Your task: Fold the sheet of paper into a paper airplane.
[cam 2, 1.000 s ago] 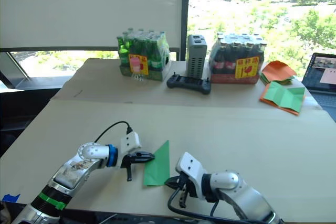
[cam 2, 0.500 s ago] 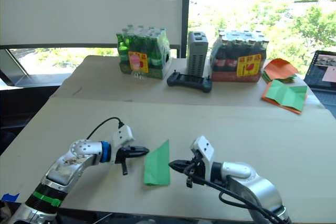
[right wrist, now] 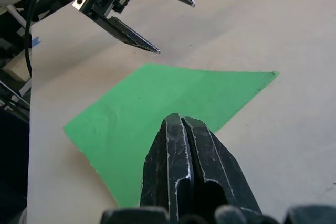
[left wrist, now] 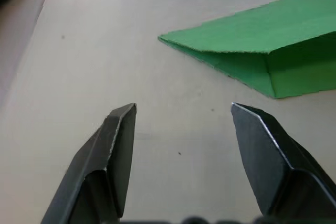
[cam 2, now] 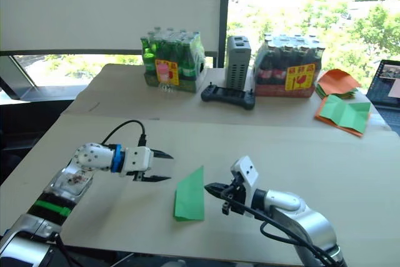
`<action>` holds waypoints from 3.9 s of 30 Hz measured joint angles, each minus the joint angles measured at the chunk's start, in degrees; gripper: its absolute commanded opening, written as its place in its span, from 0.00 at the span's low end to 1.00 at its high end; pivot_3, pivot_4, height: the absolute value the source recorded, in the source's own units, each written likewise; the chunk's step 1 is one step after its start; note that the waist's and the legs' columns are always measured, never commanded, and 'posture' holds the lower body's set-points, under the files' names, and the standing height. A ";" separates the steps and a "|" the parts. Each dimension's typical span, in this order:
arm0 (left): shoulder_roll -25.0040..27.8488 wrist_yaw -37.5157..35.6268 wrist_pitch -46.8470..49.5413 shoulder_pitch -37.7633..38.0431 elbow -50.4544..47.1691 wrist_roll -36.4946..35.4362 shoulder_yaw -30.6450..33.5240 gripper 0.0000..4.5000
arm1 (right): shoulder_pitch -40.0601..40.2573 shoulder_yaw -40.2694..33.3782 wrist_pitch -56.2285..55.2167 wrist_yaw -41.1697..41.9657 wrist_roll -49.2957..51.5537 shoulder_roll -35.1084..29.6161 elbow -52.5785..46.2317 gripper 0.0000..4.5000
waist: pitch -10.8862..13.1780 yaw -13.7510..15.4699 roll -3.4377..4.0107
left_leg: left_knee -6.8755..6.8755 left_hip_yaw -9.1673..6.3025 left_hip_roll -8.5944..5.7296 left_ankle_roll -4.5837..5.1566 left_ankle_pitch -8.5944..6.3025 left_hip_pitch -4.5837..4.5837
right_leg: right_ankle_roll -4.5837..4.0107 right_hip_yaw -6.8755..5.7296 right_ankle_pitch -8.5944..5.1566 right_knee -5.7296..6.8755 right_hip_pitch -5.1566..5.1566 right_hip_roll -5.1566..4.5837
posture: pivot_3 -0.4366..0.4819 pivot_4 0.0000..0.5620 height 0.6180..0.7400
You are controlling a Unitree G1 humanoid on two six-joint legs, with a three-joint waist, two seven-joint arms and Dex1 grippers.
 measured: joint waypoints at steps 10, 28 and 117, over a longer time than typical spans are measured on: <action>-6.15 -9.16 -26.33 -7.75 19.37 1.83 -6.60 0.63 | 0.01 -0.27 -0.01 -1.48 0.40 -0.19 -0.40 0.00 | 0.05 -0.86 -0.08 | 0.44 0.01 -0.01 0.15 -0.08 -0.22 | 0.07 -0.01 0.03 0.06 -0.04 -0.02 | 0.48 0.27 0.47; -6.35 -9.09 -23.99 -7.33 17.49 1.99 -6.46 0.01 | 0.17 -0.03 -0.03 -4.03 0.38 0.45 -0.86 0.00 | 0.05 -1.62 -0.08 | 0.76 -0.02 -0.05 0.24 -0.13 -0.40 | 0.17 -0.02 0.08 0.18 -0.10 0.00 | 0.48 0.27 0.47; 5.20 10.15 62.39 25.60 -41.35 -30.83 16.68 0.63 | -21.15 14.36 -60.12 27.56 -27.24 -6.73 35.95 0.45 | 0.31 -1.83 0.17 | 0.69 0.06 0.02 0.09 -0.06 -0.13 | 0.12 0.13 0.05 0.43 -0.11 0.18 | 0.48 0.27 0.47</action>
